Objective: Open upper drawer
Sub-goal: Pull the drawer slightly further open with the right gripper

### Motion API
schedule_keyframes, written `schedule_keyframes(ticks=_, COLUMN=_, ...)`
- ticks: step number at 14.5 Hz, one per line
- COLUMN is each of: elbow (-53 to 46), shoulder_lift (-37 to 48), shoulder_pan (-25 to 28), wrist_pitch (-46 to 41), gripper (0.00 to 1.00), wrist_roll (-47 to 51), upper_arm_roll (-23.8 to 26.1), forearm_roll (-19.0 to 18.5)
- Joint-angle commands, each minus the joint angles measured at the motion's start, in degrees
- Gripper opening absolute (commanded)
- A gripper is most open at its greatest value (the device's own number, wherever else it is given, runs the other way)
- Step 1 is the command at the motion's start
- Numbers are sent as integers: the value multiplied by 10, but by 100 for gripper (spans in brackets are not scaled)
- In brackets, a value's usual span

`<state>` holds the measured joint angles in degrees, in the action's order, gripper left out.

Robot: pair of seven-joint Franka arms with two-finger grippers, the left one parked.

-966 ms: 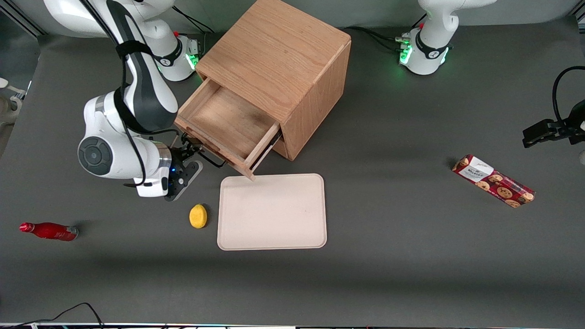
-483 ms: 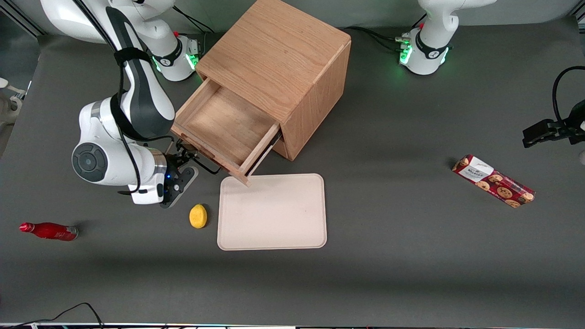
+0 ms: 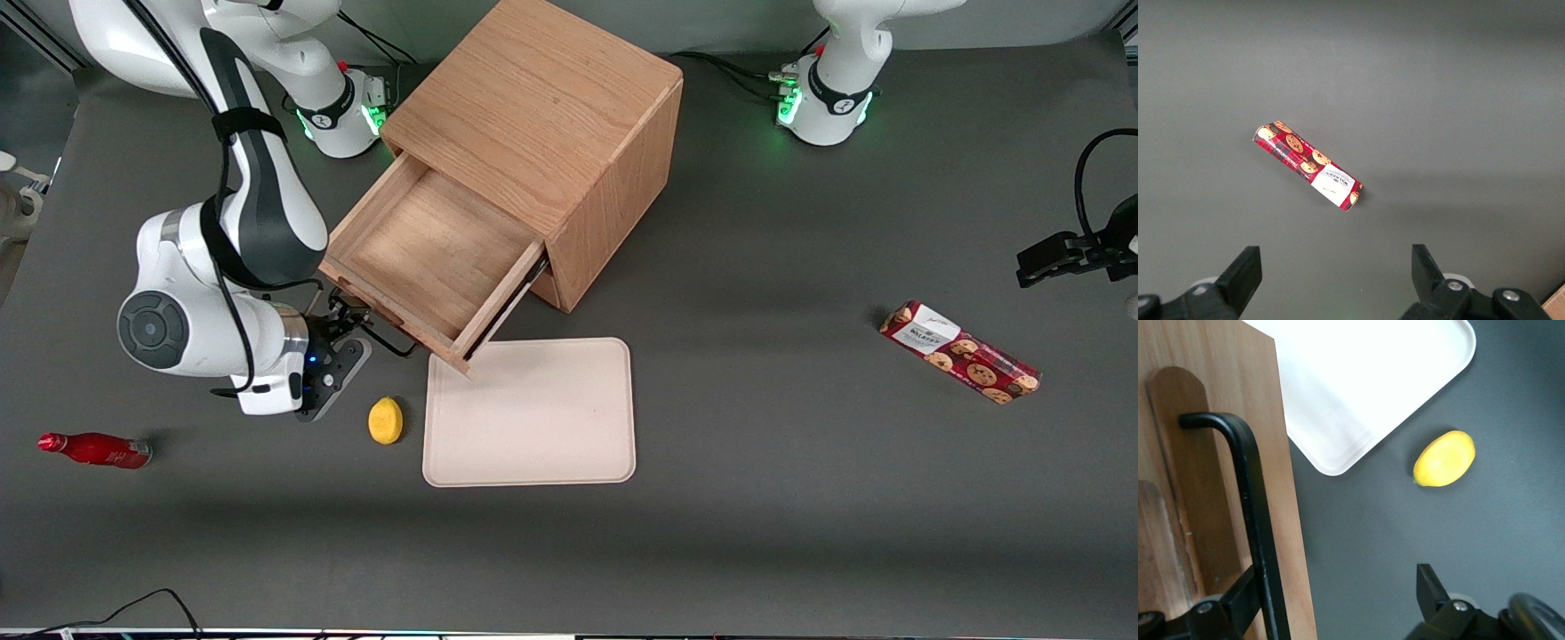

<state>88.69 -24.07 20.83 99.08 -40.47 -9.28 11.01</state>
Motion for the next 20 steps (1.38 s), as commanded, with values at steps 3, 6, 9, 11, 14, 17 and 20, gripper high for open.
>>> schedule_keyframes(ticks=3, elbow=-28, shoulder_lift=-19, shoulder_pan=-12, wrist_pitch=-2, gripper=100, wrist_roll=-28, upper_arm_roll=2, forearm_roll=-6)
schedule_keyframes(ticks=6, elbow=-36, shoulder_lift=-24, shoulder_pan=-14, wrist_pitch=-2, gripper=100, wrist_roll=-35, upper_arm_roll=0, forearm_roll=-6)
schedule_keyframes(ticks=9, elbow=-38, shoulder_lift=-24, shoulder_pan=-15, wrist_pitch=-2, gripper=100, wrist_roll=-35, upper_arm_roll=0, forearm_roll=-5)
schedule_keyframes(ticks=11, elbow=-41, shoulder_lift=-24, shoulder_pan=-15, wrist_pitch=-2, gripper=100, wrist_roll=-34, upper_arm_roll=0, forearm_roll=-2)
schedule_keyframes(ticks=14, elbow=-42, shoulder_lift=-27, shoulder_pan=-16, wrist_pitch=-2, gripper=100, wrist_roll=-36, upper_arm_roll=0, forearm_roll=-5)
schedule_keyframes(ticks=17, elbow=-48, shoulder_lift=-27, shoulder_pan=-16, wrist_pitch=-3, gripper=100, wrist_roll=-35, upper_arm_roll=0, forearm_roll=1)
schedule_keyframes(ticks=20, elbow=-70, shoulder_lift=-27, shoulder_pan=-16, wrist_pitch=-7, gripper=100, wrist_roll=-33, upper_arm_roll=0, forearm_roll=-3)
